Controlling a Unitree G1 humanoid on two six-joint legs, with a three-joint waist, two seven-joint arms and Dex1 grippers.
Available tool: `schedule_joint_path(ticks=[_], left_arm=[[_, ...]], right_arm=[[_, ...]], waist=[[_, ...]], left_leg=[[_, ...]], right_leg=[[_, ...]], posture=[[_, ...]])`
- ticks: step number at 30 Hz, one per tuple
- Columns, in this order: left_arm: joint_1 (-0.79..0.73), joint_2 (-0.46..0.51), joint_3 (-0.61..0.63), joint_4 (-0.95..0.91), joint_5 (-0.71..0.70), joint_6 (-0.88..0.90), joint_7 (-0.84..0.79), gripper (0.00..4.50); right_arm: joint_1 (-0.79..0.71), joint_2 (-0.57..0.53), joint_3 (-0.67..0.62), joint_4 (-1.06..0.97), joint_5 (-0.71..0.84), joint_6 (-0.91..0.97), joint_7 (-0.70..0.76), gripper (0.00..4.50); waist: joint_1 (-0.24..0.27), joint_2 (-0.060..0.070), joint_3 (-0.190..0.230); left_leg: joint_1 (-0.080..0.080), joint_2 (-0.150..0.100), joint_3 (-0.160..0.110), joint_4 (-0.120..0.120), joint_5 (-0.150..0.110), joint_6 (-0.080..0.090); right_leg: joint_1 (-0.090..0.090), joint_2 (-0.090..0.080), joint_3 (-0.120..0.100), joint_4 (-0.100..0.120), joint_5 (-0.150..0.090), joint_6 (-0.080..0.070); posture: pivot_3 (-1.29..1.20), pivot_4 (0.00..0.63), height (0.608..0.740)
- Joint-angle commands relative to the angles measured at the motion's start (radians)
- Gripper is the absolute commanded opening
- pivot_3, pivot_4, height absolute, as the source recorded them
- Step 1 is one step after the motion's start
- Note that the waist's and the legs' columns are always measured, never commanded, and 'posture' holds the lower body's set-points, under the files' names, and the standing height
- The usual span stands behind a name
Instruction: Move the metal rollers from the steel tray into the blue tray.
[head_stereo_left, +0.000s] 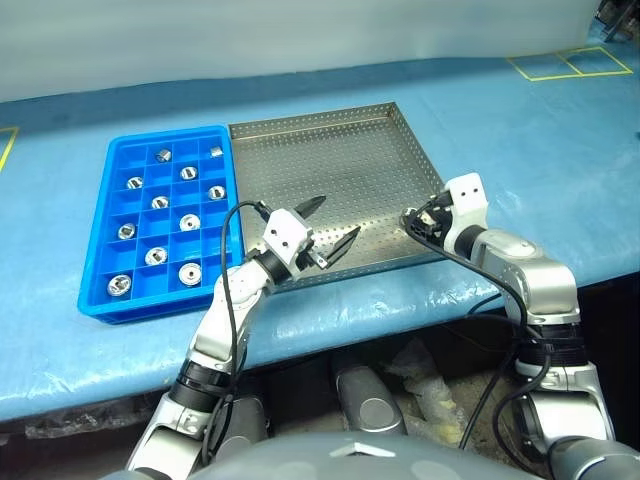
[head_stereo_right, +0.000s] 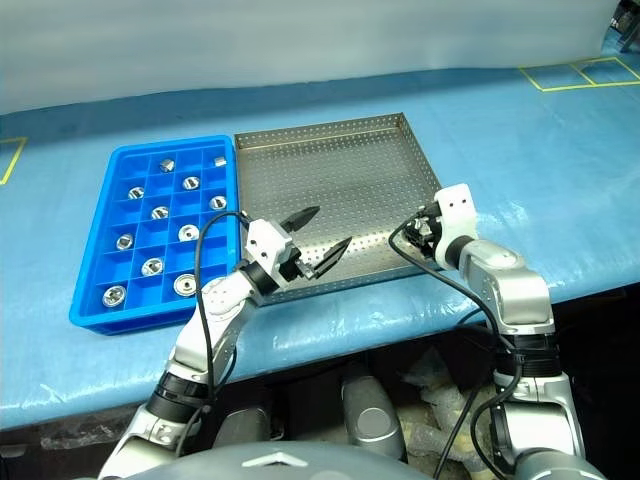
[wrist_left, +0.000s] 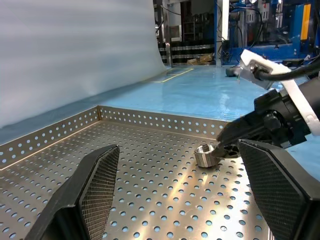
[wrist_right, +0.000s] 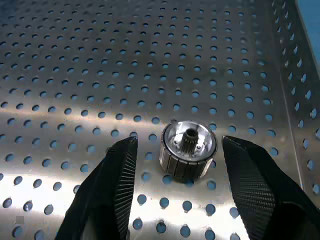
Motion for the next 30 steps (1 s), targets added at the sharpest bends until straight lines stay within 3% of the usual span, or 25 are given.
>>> schedule_joint_path(ticks=[1,17,20,22,30], left_arm=[[-0.004,-0.006,0.002,-0.048,-0.002,-0.008,0.006,4.16],[0.012,-0.008,0.006,-0.063,-0.005,-0.004,0.026,4.16],[0.008,-0.006,0.014,-0.063,-0.003,-0.007,0.031,4.16],[0.008,-0.001,0.020,-0.069,-0.001,-0.009,0.033,4.16],[0.038,0.004,0.058,-0.120,-0.001,-0.019,0.068,4.16]], right_arm=[[-0.039,0.007,-0.039,-0.038,0.008,0.004,-0.027,3.03],[-0.140,0.043,0.034,0.238,-0.061,0.003,-0.052,3.03],[-0.141,0.048,0.042,0.252,-0.064,-0.011,-0.036,2.43],[-0.126,0.048,0.050,0.224,-0.070,-0.029,-0.028,1.79],[-0.018,0.092,0.046,-0.074,-0.005,-0.106,0.017,1.72]], waist=[[0.005,0.000,0.000],[0.040,0.000,0.000],[0.048,0.000,0.000],[0.053,0.000,0.000],[0.089,0.000,0.001]], left_leg=[[0.000,0.000,0.000,0.000,0.000,0.000],[-0.003,-0.001,-0.001,0.000,-0.001,0.002],[-0.003,-0.001,-0.001,0.000,-0.001,0.002],[-0.003,-0.001,-0.001,0.000,-0.001,0.002],[-0.004,0.000,-0.001,-0.001,-0.001,0.002]], right_leg=[[0.000,0.000,0.000,0.000,0.000,0.000],[-0.002,0.000,0.000,-0.002,0.001,0.001],[-0.002,0.000,0.000,-0.002,0.001,0.002],[-0.002,0.000,0.000,-0.002,0.001,0.002],[-0.002,0.000,0.000,-0.002,0.003,0.005]], posture=[[-0.17,0.150,0.740],[-0.14,0.150,0.740],[-0.13,0.150,0.740],[-0.12,0.150,0.740],[-0.03,0.150,0.740]])
